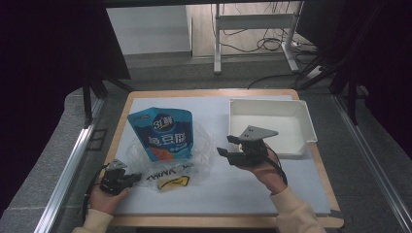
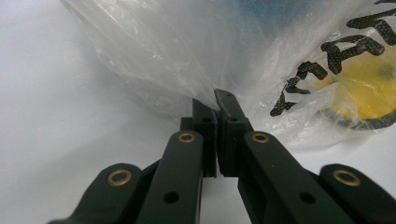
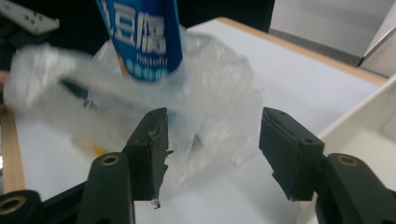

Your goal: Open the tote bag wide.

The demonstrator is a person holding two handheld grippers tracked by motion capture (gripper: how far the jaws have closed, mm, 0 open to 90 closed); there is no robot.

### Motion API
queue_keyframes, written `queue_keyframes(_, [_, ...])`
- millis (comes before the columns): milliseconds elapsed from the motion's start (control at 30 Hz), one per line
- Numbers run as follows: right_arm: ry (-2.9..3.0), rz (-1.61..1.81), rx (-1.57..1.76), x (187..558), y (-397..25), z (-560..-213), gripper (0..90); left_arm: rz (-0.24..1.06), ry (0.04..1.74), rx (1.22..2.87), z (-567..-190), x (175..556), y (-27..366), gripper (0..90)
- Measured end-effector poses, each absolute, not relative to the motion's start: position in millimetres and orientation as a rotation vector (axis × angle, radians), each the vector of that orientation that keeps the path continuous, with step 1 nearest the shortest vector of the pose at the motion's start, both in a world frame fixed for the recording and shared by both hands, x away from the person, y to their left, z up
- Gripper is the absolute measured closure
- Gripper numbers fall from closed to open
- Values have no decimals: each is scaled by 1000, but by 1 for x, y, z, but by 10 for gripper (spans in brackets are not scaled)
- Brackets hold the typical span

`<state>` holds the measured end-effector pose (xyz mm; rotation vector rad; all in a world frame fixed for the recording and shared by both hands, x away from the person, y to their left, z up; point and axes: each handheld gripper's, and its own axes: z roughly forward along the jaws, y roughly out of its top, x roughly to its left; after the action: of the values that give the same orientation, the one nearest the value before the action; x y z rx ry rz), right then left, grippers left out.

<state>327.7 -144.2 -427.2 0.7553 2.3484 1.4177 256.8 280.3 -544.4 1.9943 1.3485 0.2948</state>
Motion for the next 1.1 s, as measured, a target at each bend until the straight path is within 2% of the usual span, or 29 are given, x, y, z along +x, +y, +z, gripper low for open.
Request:
queue_keyframes(267, [2359,1448,738,357,-109,-404,392,296,1345,1995,-545,257,280,885])
queue_keyframes(533, [2506,1296,784,377,-78,-429,402,299,1336,2007,-544,257,281,885])
queue_keyframes(600, [2524,1282,813,379,-78,-437,460,299,1336,2007,-544,257,281,885])
queue_keyframes(767, [2562,1251,840,377,-83,-455,758,299,1344,2006,-544,256,280,884])
queue_keyframes(833, [2545,1235,854,375,-85,-460,833,299,1346,2006,-544,256,280,884])
queue_keyframes(1100, [2482,1156,907,369,-92,-483,876,297,1344,2006,-544,256,280,885])
